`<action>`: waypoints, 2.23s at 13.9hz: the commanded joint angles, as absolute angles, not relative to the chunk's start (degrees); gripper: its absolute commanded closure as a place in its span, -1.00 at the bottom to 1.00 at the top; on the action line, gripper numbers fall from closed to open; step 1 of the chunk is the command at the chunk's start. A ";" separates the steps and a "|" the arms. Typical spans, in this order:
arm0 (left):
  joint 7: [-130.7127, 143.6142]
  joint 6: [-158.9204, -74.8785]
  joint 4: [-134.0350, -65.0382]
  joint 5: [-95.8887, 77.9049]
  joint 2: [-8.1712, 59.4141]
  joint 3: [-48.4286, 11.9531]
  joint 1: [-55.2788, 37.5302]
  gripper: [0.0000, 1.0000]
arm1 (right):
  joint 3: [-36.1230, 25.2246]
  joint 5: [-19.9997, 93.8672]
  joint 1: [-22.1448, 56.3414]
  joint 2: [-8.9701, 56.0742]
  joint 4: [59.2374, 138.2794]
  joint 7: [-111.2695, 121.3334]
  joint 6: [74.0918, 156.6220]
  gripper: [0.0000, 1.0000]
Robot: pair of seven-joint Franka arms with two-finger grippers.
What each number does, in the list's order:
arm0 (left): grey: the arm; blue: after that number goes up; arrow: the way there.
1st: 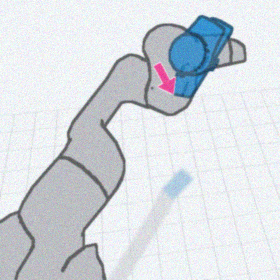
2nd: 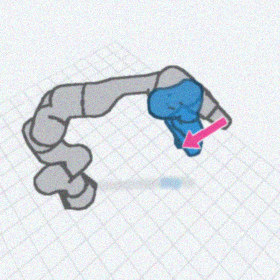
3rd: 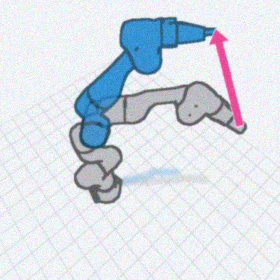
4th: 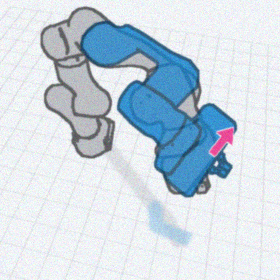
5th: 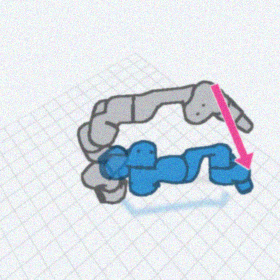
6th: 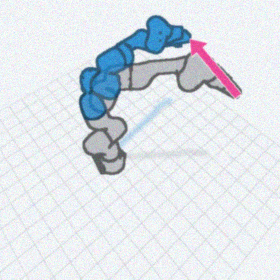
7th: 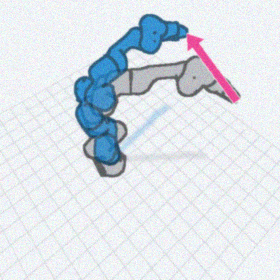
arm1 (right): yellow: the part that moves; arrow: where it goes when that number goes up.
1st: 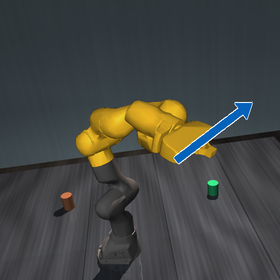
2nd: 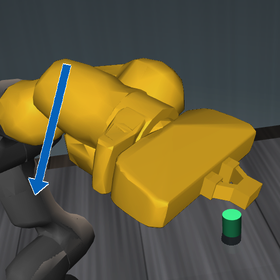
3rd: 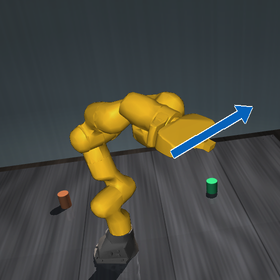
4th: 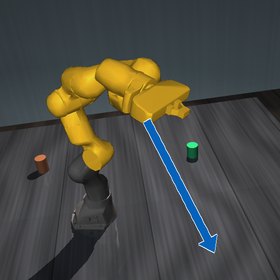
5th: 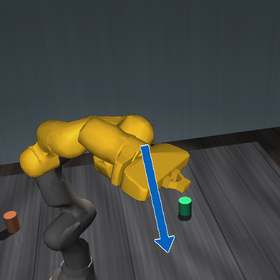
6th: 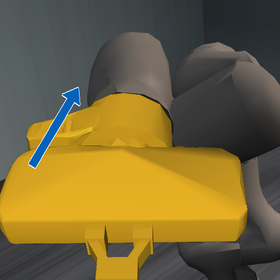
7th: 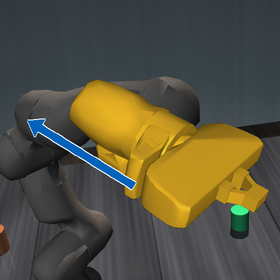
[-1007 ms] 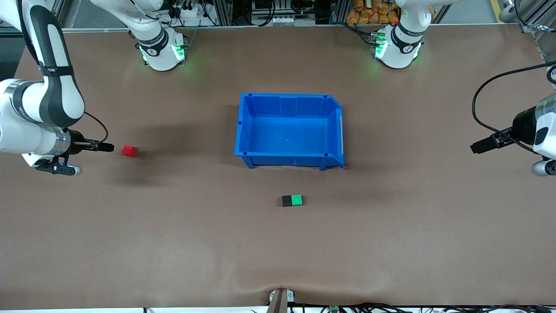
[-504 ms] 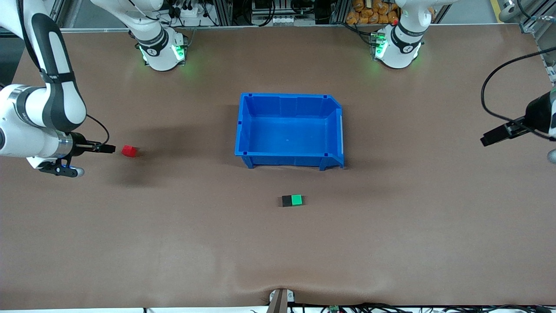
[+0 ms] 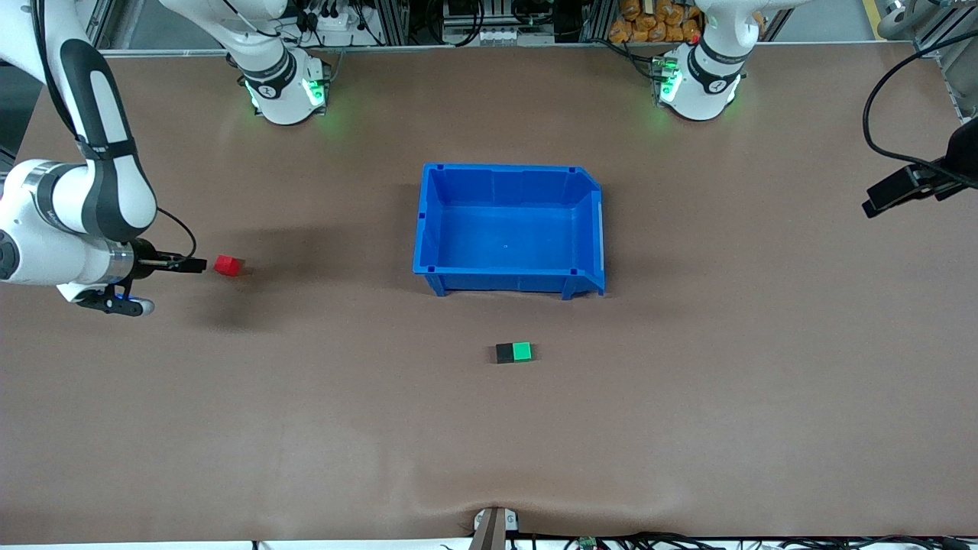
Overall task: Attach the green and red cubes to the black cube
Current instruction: 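Withdraw the left gripper while the right gripper lowers over the red cube, then close the right gripper on the red cube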
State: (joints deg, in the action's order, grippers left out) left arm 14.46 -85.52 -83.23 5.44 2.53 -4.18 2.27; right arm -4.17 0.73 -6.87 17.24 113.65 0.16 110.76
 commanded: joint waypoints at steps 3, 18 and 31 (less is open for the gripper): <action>13.01 -87.36 -90.34 3.17 -3.50 -2.02 0.00 -1.00 | -3.25 0.09 -8.44 20.03 112.59 -0.62 111.35 -1.00; 6.94 -86.40 -91.58 2.90 -4.04 -7.21 0.35 -1.00 | -3.25 0.35 -8.26 22.32 115.57 -1.40 118.56 -1.00; 6.94 -86.40 -91.58 3.34 -4.39 -6.68 0.62 -1.00 | -3.16 0.35 -7.29 23.55 120.32 -4.48 126.29 -1.00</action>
State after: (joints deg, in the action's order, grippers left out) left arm 8.05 -86.06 -90.73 3.44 -2.90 -6.68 0.21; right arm -3.32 0.74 -7.36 23.64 118.56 -3.45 124.04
